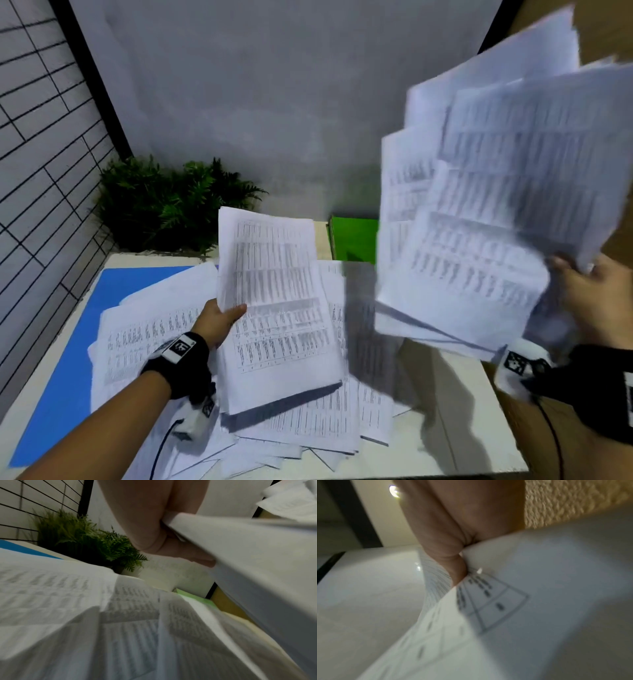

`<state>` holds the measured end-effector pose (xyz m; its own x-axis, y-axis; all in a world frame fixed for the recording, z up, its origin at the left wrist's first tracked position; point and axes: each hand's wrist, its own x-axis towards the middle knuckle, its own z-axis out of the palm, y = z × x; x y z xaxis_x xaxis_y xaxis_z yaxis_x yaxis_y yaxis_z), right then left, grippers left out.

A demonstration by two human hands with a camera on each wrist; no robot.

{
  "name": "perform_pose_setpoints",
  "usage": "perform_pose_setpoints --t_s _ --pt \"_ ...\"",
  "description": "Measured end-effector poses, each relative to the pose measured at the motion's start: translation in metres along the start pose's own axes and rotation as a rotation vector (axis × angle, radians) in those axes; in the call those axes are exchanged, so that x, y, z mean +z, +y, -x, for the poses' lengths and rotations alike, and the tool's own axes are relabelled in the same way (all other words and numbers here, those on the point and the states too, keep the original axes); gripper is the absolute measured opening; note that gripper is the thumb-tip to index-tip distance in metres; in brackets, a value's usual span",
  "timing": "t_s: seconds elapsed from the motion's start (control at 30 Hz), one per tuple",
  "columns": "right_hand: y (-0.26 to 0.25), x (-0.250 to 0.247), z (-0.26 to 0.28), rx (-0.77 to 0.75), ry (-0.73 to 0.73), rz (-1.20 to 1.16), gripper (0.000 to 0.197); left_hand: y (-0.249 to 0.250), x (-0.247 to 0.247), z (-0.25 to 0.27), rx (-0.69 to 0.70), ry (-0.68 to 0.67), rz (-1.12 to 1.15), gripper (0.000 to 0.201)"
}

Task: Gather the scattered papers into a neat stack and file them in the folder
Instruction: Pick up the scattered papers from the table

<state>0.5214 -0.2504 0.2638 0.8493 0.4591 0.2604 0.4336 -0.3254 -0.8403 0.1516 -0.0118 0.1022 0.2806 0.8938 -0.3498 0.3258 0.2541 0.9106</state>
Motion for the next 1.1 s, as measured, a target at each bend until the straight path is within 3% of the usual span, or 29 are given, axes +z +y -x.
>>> perform_pose_setpoints --t_s 0.07,0.13,0.17,0.27,0.33,0.4,0.47,0.57,0.67,0.8,0.93,1.1 --pt "0.004 0.026 0.018 0.085 -0.123 -0.195 0.022 0.013 0.01 0.0 0.045 -0.07 0.062 0.036" --pt "0.016 0.066 0.042 0.203 -0.299 -0.357 0.015 0.027 0.019 0.002 0.079 -0.132 0.105 0.035" --pt "0.023 0.085 0.053 0.266 -0.379 -0.449 0.012 0.033 0.023 0.003 0.106 -0.166 0.106 0.032" --pt "0.039 0.13 0.071 0.447 -0.559 -0.645 0.029 0.054 0.031 0.009 0.159 -0.26 0.047 0.011" --pt "0.036 0.15 0.077 0.48 -0.663 -0.709 0.036 0.065 0.034 0.014 0.126 -0.276 0.064 0.031" --pt "0.026 0.164 0.08 0.448 -0.647 -0.742 0.04 0.072 0.03 0.017 0.151 -0.239 0.143 0.035" --pt "0.013 0.171 0.078 0.35 -0.53 -0.732 0.033 0.076 0.023 0.018 0.147 -0.213 0.357 0.032" --pt "-0.001 0.178 0.076 0.223 -0.462 -0.748 0.031 0.074 0.01 0.01 0.292 -0.222 0.399 0.071" --pt "-0.006 0.18 0.077 0.156 -0.517 -0.762 0.041 0.072 0.003 0.009 0.397 -0.182 0.356 0.063" --pt "-0.004 0.184 0.074 0.121 -0.581 -0.764 0.035 0.057 -0.005 0.008 0.434 -0.219 0.357 0.075" --pt "0.007 0.187 0.071 0.17 -0.647 -0.774 0.066 0.05 -0.007 0.011 0.402 -0.311 0.324 0.073" --pt "-0.008 0.196 0.086 0.079 -0.726 -0.669 0.044 0.054 0.009 0.019 0.375 -0.332 0.256 0.082"
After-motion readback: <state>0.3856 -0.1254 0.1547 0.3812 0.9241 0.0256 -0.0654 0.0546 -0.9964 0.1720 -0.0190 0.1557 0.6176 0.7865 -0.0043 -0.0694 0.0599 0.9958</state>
